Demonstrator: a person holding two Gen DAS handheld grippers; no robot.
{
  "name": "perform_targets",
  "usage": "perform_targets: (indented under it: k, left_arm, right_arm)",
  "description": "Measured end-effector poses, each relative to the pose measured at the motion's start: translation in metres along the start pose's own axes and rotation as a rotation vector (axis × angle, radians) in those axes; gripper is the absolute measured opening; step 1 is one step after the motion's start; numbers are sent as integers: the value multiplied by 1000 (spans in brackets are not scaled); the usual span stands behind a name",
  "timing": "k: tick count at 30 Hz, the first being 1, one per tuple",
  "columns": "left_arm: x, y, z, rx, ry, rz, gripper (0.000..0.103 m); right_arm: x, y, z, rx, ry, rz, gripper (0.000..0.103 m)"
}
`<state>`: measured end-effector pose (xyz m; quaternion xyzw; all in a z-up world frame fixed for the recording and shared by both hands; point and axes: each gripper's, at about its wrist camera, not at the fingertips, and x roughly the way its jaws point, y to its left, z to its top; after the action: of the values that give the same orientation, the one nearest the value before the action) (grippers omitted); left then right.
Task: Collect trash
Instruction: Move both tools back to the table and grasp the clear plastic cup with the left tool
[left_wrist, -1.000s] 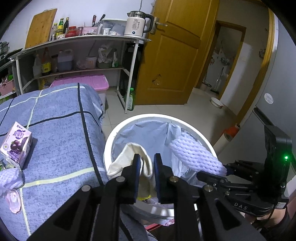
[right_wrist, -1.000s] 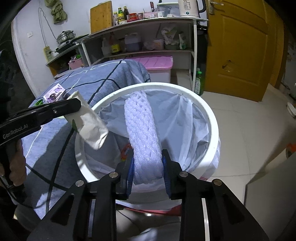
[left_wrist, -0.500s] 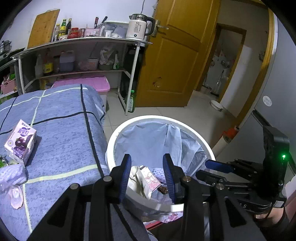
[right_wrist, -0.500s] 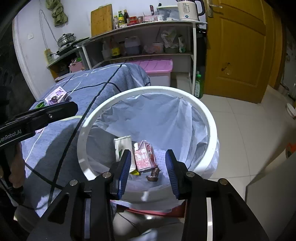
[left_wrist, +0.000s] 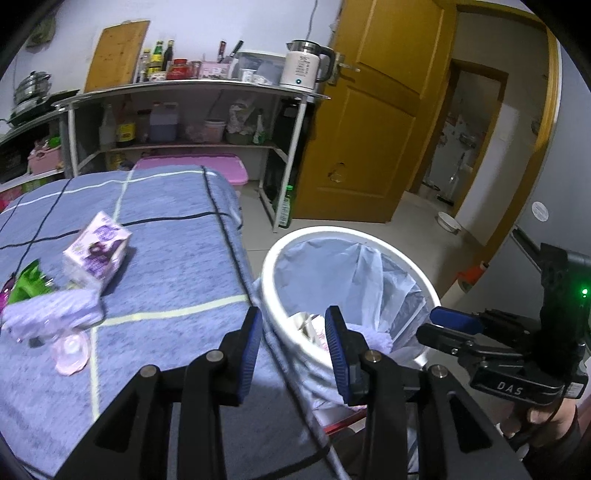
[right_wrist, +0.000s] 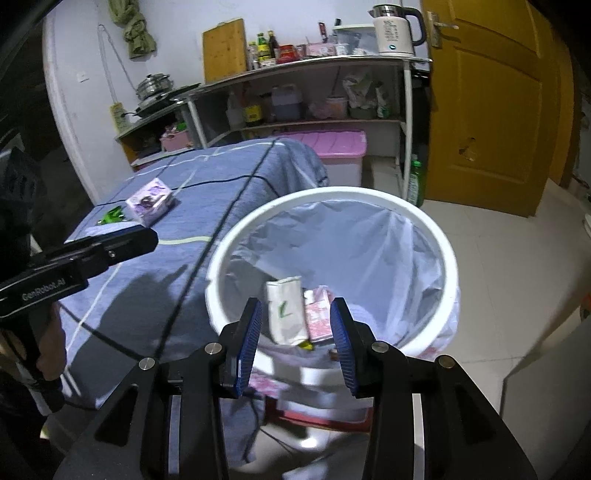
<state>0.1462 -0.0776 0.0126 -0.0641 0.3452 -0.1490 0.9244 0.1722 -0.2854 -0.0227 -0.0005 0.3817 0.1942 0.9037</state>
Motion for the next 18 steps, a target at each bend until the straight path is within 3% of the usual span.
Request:
perform_targets:
  k: [18]
  left_arm:
    - [-50, 63, -35, -116, -36, 147, 37]
  right_arm:
    - [6, 66, -4, -86, 8, 133, 40]
